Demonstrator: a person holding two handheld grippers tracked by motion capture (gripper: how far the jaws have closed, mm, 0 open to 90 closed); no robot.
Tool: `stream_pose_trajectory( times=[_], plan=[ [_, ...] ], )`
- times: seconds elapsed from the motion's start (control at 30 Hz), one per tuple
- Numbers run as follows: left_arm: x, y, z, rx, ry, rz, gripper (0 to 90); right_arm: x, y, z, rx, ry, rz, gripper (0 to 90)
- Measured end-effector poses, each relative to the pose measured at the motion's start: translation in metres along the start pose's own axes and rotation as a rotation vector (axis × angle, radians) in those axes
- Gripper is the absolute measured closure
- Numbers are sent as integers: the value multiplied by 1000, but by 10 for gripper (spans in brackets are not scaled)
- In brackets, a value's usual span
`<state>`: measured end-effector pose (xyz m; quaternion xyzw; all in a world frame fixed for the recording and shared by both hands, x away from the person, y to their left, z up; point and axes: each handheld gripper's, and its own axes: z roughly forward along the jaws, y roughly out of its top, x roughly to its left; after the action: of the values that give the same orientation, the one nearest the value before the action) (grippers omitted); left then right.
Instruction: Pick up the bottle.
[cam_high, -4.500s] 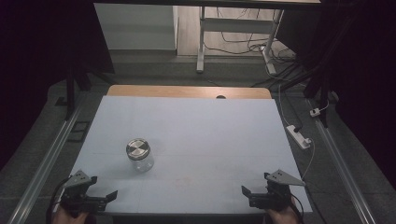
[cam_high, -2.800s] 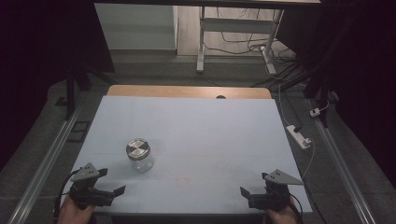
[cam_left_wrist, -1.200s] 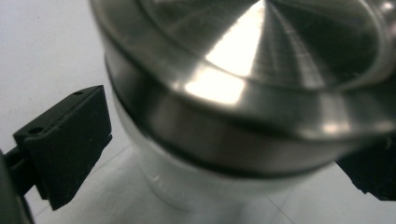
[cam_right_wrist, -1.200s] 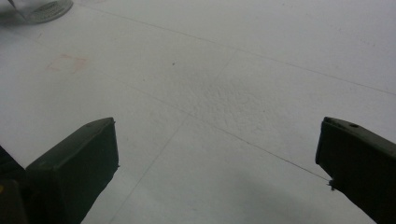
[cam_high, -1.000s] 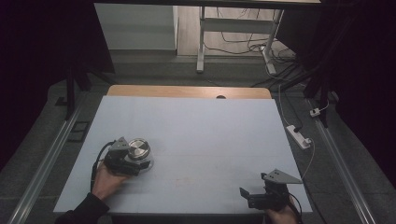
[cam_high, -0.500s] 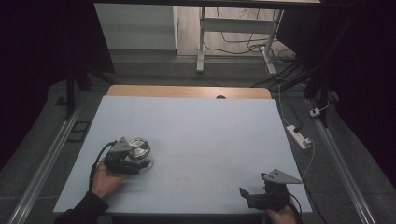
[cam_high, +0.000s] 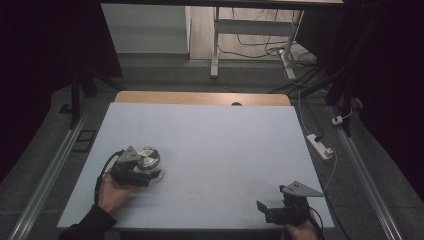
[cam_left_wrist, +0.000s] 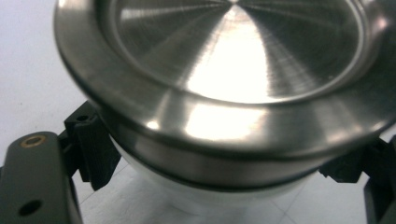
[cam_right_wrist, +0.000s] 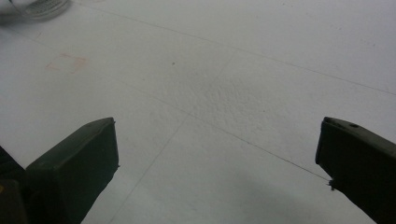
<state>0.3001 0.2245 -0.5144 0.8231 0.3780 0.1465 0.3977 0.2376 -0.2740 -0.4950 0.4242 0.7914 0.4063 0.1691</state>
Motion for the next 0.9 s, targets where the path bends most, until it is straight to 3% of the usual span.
stream_pose_trajectory(
  times=[0.27, 0.9],
  plan=[
    [-9, 15, -2, -1, -17, 39, 158, -1, 0, 0, 2, 2, 7, 0],
    [-36, 55, 8, -13, -127, 112, 159, -2, 0, 0, 1, 5, 21, 0]
  ],
)
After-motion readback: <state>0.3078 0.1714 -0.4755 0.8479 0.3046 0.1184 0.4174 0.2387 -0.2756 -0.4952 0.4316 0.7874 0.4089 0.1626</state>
